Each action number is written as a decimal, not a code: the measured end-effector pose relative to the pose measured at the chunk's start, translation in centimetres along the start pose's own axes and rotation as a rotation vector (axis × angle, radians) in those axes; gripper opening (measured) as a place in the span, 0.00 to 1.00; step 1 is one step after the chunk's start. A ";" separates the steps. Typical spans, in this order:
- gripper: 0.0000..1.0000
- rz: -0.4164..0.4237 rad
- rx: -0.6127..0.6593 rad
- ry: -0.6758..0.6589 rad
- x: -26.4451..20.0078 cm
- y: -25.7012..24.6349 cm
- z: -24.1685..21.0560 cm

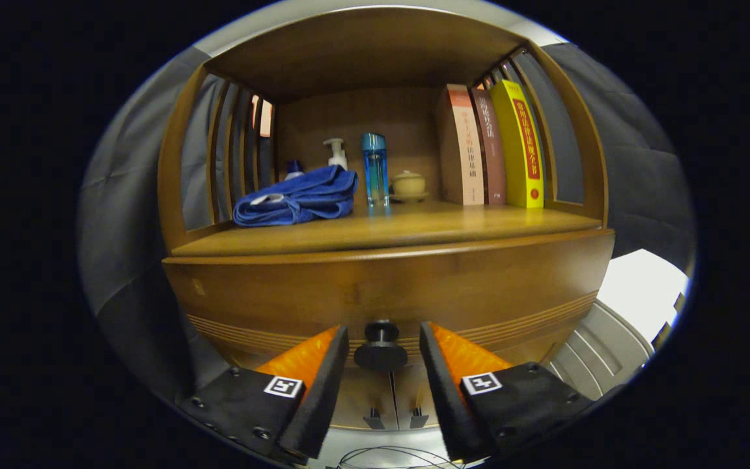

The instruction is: Pull open the drawer, take out the items inside it, and place them on the countertop above the cabinet.

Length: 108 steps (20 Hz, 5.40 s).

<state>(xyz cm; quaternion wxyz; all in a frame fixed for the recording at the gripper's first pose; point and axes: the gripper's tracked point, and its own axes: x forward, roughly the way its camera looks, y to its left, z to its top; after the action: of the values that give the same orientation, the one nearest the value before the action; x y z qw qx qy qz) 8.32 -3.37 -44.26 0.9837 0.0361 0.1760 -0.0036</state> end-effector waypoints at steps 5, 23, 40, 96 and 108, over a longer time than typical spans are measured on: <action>0.55 -0.004 0.040 0.038 1.4 0.0 -1.2; 0.45 -0.008 -0.005 0.045 -7.6 0.4 -2.3; 0.44 -0.004 -0.026 0.052 -14.6 0.2 -4.3; 0.24 0.006 0.040 0.630 -0.1 -0.1 -0.9; 0.23 0.086 0.083 0.528 -5.0 2.1 8.6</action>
<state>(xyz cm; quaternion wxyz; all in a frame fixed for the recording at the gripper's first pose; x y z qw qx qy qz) 6.63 -1.92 -34.31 0.9006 0.0837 0.4245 0.0406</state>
